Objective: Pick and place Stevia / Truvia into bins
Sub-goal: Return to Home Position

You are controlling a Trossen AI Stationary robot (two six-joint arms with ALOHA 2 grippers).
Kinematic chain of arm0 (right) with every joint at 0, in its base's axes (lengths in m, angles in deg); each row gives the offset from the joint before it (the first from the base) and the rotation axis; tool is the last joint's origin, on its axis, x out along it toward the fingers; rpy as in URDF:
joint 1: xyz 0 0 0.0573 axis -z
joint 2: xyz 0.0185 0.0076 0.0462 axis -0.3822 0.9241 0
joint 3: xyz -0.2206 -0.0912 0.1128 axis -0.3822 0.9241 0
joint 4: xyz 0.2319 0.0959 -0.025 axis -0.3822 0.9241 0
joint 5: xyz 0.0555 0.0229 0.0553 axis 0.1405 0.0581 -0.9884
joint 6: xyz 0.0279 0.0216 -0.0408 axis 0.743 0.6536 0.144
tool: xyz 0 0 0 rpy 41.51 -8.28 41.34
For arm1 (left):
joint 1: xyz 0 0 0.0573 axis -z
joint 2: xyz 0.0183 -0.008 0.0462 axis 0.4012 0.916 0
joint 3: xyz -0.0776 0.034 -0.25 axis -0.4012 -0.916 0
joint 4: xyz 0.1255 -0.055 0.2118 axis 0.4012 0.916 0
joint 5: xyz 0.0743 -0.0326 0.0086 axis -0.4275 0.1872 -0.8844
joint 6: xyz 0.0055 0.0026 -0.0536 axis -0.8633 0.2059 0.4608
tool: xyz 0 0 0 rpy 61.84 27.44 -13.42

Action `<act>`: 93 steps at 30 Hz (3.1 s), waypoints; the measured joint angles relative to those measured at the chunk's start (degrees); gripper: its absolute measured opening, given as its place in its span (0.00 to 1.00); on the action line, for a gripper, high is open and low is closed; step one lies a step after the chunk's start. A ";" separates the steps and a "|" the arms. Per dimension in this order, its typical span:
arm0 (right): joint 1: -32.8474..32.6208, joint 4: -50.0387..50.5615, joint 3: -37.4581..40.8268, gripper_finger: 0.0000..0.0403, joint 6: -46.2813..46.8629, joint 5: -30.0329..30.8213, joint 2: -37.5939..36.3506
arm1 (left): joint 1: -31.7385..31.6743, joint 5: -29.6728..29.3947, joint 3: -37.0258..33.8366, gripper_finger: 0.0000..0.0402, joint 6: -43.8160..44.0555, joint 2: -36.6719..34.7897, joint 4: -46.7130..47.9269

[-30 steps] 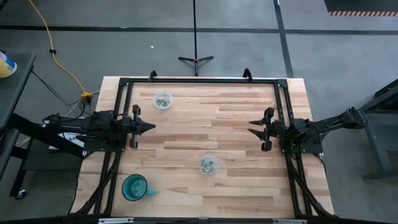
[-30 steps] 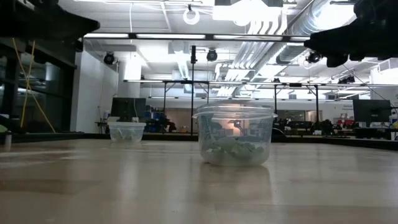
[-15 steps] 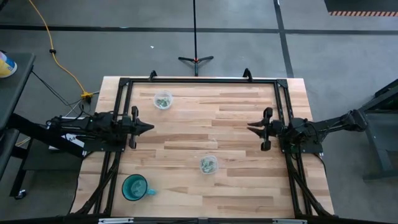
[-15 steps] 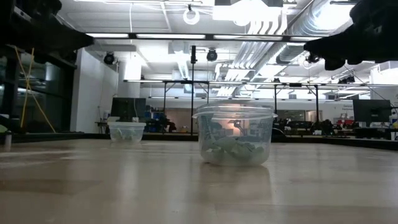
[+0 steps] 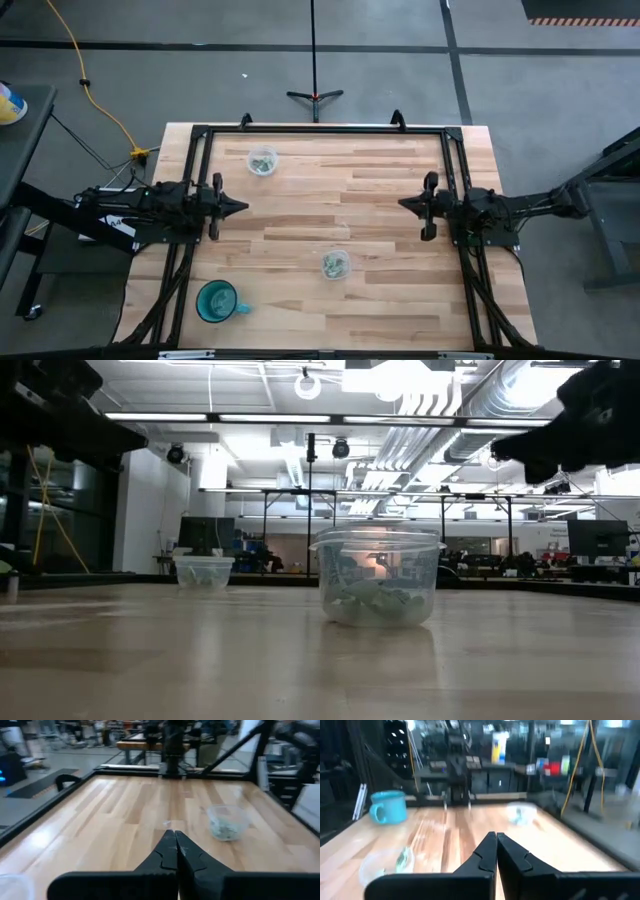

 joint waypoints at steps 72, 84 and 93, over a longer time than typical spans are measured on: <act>0.00 9.62 0.31 0.01 -0.40 2.43 -4.47 | -0.01 5.52 -8.85 0.15 -5.55 1.68 -18.27; 0.00 9.64 0.31 0.02 -0.40 2.43 -4.47 | -0.02 5.52 -8.85 0.15 -5.55 1.68 -18.27; 0.00 9.64 0.33 0.00 -0.40 2.43 -4.47 | 0.00 5.52 -8.85 0.14 -5.55 1.68 -18.27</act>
